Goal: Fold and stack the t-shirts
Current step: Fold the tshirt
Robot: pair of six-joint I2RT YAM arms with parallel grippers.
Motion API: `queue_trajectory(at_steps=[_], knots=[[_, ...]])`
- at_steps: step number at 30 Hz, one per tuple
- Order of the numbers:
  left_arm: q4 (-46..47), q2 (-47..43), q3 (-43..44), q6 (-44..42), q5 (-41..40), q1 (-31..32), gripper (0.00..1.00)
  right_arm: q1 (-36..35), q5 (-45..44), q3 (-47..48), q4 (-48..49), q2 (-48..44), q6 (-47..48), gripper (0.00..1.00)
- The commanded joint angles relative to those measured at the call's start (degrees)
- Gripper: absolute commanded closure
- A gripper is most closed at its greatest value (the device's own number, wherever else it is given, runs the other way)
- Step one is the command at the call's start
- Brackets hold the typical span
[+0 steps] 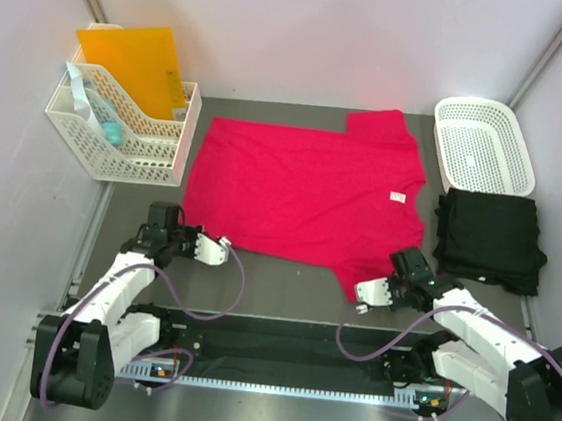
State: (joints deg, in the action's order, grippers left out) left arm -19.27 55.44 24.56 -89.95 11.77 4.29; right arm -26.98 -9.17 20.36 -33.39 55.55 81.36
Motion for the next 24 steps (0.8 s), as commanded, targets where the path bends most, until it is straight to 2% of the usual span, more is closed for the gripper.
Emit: queue_trajectory(at_steps=[1,15,24], knots=[[1.2,0.9,2.6,0.1,0.4,-0.6,1.00,-0.3,4.4,0.1,-2.7,1.7,-0.3,1.00],[0.1,-0.1,5.5,-0.4,1.3,-1.3,1.00,0.0,4.7,15.4,-21.5,-1.2,1.2,1.00],[-2.8,-1.9,7.0,-2.0,1.9,-2.1,1.00,1.3,1.2,21.6,-26.5,-2.6,2.0,1.00]])
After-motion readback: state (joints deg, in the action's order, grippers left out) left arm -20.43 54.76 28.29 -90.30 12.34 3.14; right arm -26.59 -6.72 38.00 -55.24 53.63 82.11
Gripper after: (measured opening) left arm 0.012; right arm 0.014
